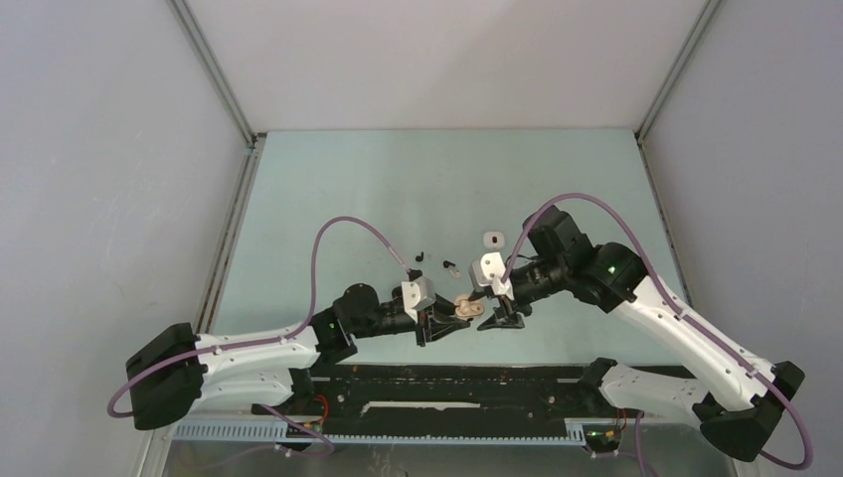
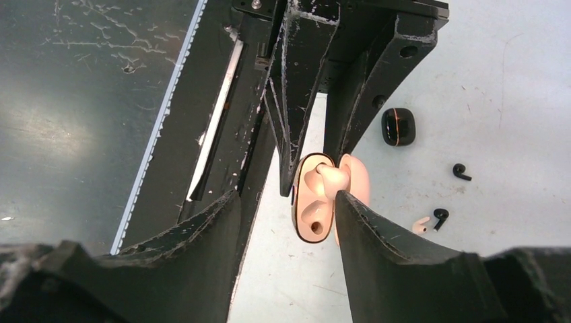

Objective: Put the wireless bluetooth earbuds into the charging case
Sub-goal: Pick up the right earbud from the left side groove of the charging case.

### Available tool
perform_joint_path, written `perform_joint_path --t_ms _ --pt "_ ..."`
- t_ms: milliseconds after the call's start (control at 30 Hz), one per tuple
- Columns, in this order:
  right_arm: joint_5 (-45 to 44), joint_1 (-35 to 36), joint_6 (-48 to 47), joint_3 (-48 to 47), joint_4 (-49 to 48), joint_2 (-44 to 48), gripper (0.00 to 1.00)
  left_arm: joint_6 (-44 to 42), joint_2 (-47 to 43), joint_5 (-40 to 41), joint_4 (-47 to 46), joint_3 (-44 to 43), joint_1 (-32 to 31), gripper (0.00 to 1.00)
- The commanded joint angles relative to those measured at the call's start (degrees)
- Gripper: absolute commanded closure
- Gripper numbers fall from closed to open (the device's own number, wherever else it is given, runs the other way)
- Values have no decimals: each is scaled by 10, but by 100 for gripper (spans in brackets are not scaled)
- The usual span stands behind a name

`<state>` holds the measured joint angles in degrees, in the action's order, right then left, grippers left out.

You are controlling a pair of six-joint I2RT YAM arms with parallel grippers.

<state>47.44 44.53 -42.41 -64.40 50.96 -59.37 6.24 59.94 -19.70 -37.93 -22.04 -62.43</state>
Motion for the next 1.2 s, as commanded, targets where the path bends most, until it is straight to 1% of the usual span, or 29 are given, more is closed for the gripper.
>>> perform_joint_path --t_ms 0,333,600,900,1167 --pt "-16 14 1 -1 -22 -5 43 9 -7 -1 -12 -21 2 100" --pt "-31 35 -9 -1 -11 -17 42 2 -11 11 -5 -21 3 100" --pt "-52 36 -16 -1 -4 -1 43 -3 -6 13 1 -24 3 100" --pt "-74 53 -13 -1 -21 -22 40 0 8 -4 1 -34 3 100" --pt "-73 66 -14 -1 -25 -26 39 1 9 -4 1 -33 3 100"
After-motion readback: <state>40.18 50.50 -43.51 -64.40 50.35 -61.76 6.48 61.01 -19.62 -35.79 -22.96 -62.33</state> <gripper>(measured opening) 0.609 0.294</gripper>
